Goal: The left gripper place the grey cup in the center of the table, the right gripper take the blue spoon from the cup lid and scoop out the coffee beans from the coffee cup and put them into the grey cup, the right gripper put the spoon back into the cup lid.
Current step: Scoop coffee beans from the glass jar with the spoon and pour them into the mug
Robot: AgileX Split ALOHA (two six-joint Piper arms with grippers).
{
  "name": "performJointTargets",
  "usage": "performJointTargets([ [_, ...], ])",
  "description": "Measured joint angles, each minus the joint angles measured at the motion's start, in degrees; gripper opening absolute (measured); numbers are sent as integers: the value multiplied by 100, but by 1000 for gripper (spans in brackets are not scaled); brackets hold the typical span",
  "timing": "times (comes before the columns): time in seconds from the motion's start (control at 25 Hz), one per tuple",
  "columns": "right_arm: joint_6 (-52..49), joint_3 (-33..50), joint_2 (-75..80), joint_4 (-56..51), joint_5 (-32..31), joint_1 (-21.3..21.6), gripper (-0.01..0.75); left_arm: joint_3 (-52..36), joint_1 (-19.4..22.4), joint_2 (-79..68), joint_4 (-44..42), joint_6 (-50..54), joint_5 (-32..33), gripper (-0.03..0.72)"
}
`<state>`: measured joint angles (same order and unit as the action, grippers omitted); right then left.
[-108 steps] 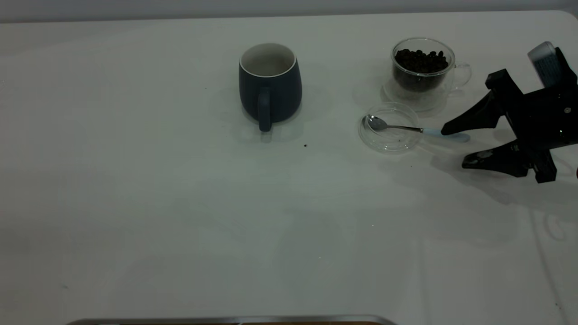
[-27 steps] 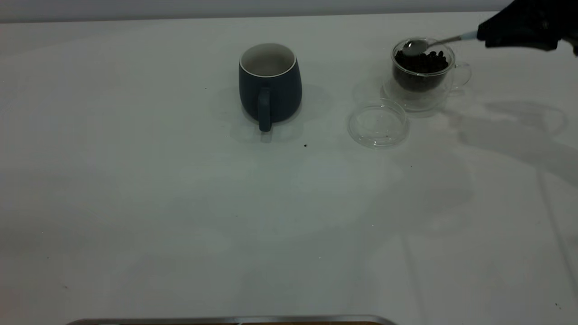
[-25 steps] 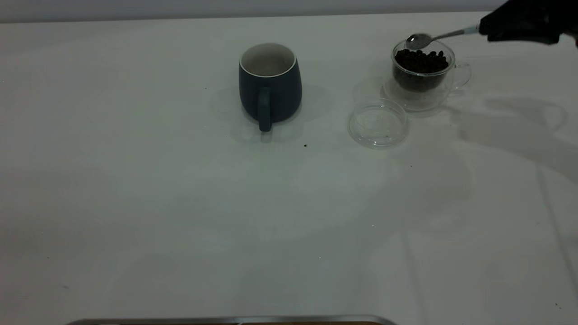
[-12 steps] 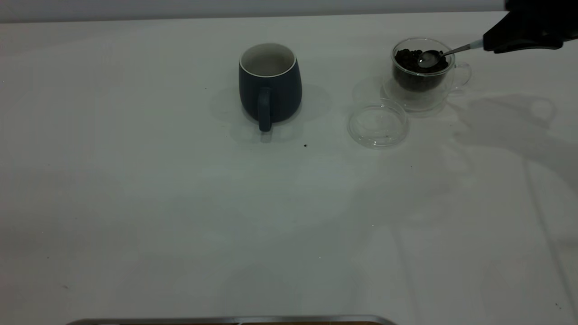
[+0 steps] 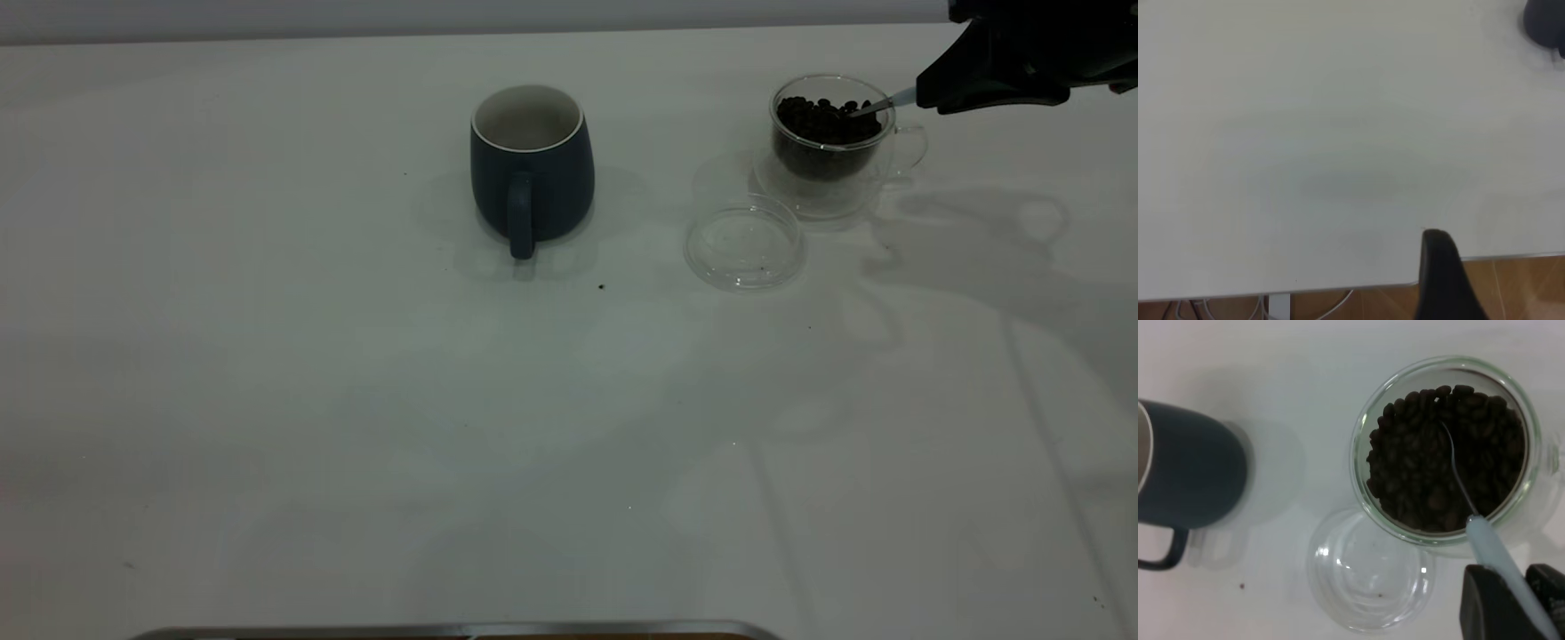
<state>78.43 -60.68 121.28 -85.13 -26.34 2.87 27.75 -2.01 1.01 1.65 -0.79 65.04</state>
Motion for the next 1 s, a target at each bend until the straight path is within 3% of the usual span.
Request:
performJointTargets([
  [0.2, -493, 0, 0, 7, -291, 73, 111, 0, 0, 0, 0, 0, 0, 495],
  [0.72, -488, 0, 711, -611, -2052, 1041, 111, 0, 0, 0, 0, 0, 0, 495],
  [1.0, -320, -6, 1162, -1065, -2670, 1379, 111, 0, 0, 0, 0, 0, 0, 495],
])
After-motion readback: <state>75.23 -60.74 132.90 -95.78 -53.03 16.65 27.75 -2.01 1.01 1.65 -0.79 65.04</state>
